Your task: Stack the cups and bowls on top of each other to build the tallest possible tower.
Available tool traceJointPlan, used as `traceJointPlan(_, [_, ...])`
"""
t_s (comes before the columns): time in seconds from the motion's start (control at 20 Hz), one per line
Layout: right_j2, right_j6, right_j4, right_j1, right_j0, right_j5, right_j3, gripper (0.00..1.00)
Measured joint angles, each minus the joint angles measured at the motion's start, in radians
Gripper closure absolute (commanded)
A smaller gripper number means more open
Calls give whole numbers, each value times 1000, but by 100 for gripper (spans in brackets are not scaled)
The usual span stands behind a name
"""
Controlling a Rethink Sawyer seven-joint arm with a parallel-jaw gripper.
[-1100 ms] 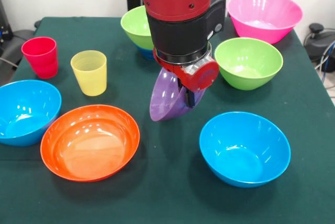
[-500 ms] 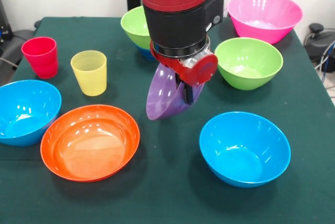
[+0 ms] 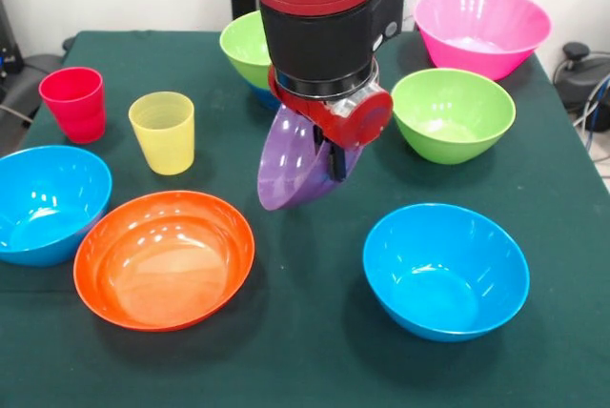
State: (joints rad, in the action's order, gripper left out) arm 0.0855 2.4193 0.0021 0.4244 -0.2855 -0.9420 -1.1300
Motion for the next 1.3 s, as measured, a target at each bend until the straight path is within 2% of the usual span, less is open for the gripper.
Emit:
traceJointPlan(0.9, [5, 0, -128, 3, -14, -141, 24, 100])
traceJointPlan(1.3, [11, 0, -139, 3, -22, -150, 27, 100])
